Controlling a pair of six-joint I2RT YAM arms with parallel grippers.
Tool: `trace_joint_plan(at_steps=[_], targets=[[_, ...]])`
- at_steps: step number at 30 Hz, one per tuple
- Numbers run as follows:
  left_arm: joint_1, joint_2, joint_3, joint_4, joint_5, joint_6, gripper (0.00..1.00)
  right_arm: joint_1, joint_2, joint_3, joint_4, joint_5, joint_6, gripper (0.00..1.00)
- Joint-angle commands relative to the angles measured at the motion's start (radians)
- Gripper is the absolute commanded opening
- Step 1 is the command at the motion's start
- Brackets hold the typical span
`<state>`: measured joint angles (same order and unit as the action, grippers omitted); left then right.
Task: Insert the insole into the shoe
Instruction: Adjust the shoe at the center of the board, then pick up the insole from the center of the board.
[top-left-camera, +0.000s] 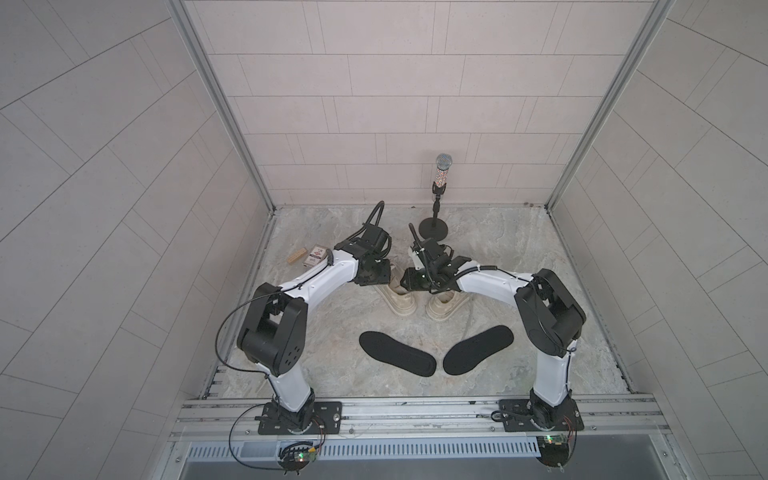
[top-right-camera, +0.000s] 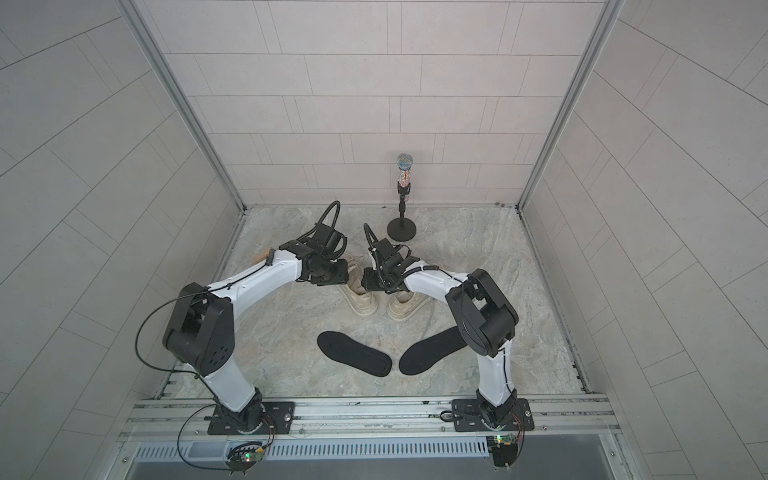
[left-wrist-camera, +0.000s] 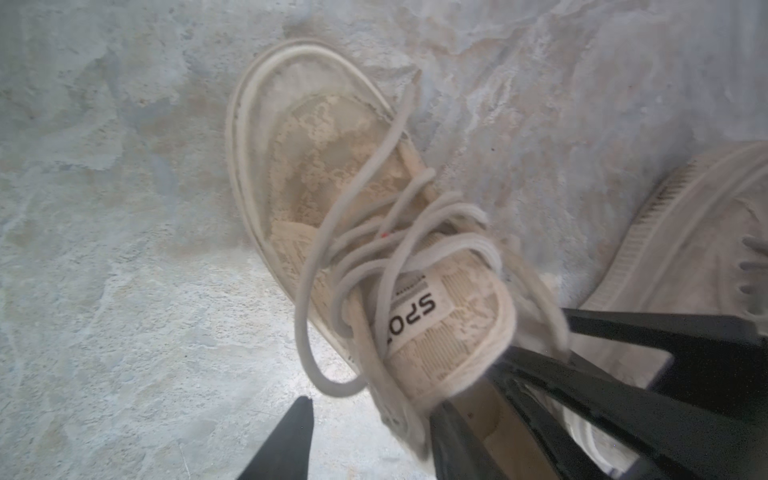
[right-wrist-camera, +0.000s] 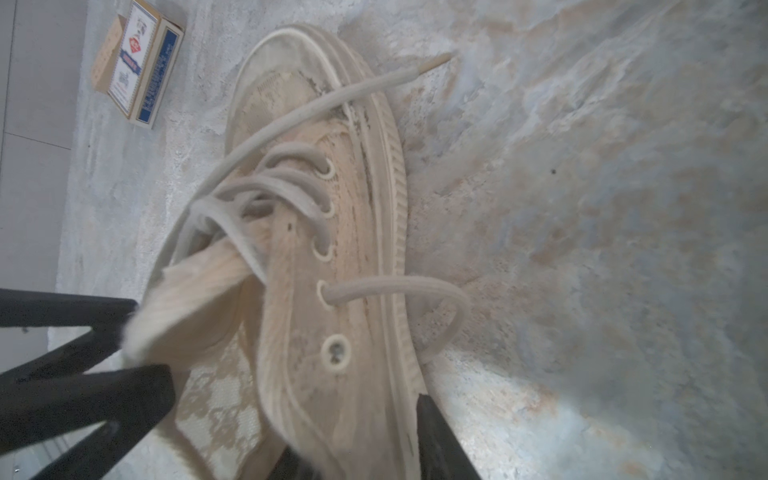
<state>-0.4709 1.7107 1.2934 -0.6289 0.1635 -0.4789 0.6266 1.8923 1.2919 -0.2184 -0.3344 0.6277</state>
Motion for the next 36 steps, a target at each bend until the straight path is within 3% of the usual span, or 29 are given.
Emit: trace_joint_plan(at_steps=[1,7,14,18,27,36], targets=[[0.008,-0.048,0.056,-0.034,0.144,0.005,0.55,-0.006,-0.131,-0.01,-0.06,-0.049,-0.072,0.48],[0.021,-0.102,0.052,-0.089,0.165,-0.017,0.56,-0.006,-0.348,-0.207,-0.092,-0.121,-0.11,0.54],[0.097,-0.213,-0.037,-0.086,0.024,-0.119,0.57,0.042,-0.492,-0.464,-0.02,-0.213,-0.142,0.52],[0.148,-0.247,-0.071,-0.095,0.026,-0.125,0.57,0.097,-0.456,-0.508,0.037,-0.17,-0.176,0.55],[0.151,-0.319,-0.124,-0.172,-0.036,-0.092,0.58,0.265,-0.284,-0.387,-0.066,0.007,-0.363,0.57],[0.164,-0.387,-0.168,-0.19,-0.097,-0.092,0.58,0.357,-0.211,-0.387,-0.076,0.161,-0.395,0.45]])
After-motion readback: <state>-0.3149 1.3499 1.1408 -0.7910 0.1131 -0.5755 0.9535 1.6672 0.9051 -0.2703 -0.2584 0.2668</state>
